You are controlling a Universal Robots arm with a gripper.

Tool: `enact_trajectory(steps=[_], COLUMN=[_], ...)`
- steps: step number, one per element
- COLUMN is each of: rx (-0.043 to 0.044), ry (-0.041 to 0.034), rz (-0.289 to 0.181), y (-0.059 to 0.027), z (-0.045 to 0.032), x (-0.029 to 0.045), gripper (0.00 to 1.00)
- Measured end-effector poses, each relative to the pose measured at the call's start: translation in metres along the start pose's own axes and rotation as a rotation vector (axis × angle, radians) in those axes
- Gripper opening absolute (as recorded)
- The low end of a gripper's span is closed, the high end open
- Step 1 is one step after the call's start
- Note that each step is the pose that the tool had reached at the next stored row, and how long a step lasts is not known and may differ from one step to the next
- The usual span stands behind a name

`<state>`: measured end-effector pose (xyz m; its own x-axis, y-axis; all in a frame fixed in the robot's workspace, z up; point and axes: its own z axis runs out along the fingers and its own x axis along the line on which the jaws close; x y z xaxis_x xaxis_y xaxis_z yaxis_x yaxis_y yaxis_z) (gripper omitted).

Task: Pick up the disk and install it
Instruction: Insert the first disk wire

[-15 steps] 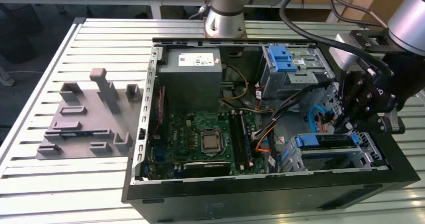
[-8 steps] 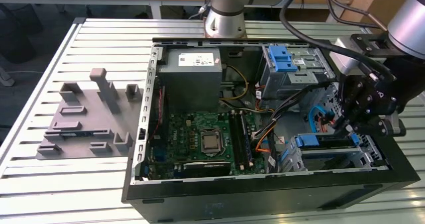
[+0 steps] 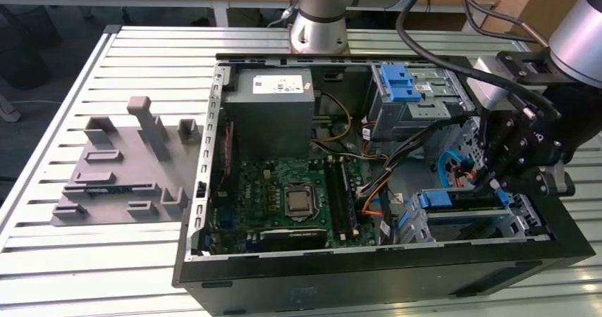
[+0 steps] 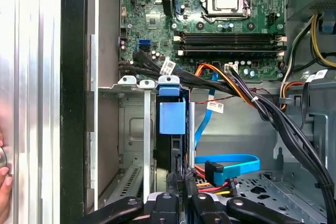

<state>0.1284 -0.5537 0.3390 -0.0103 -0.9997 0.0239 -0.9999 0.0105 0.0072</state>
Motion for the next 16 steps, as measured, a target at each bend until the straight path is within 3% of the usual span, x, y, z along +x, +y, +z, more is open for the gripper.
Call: enact_trajectory(steps=[16], rx=[0.0], ry=[-0.0003], rz=[-0.001], y=[-0.0011], z=[0.0031], x=[-0.0007], gripper=[0.16])
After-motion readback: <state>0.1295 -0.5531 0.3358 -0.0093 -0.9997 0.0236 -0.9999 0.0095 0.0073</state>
